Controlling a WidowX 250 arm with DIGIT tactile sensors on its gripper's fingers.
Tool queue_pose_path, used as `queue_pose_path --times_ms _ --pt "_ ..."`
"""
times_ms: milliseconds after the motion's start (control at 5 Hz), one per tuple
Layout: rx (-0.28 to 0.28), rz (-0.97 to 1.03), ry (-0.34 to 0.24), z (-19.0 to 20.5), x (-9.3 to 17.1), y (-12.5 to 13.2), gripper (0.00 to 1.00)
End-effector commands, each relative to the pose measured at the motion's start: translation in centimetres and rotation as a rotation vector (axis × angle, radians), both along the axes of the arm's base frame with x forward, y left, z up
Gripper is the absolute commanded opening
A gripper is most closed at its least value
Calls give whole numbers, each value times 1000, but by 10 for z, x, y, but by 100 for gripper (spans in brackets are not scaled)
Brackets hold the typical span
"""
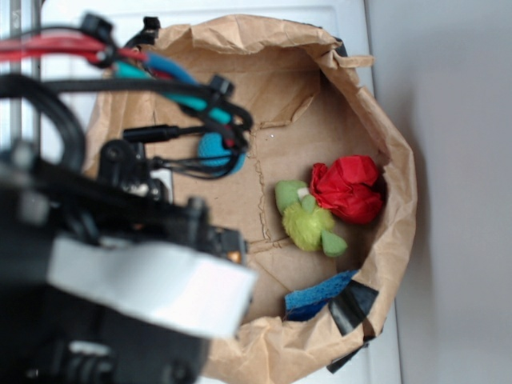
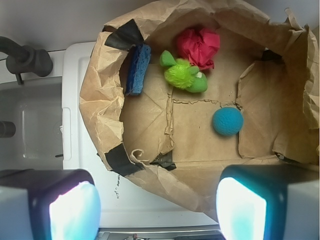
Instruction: Grab the blue ball.
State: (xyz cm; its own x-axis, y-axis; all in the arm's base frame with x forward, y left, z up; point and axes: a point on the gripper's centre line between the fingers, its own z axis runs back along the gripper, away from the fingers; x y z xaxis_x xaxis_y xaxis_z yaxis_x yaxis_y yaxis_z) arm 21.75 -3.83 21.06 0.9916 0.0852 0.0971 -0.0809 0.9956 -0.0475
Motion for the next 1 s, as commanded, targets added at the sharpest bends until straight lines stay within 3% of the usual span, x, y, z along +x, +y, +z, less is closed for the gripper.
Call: queue_pose_path --times_ms 0,600,800 --pt "25 87 -19 -35 44 32 100" --pt "81 119 -74 -73 42 77 100" --pt "129 118 -71 -86 37 86 100"
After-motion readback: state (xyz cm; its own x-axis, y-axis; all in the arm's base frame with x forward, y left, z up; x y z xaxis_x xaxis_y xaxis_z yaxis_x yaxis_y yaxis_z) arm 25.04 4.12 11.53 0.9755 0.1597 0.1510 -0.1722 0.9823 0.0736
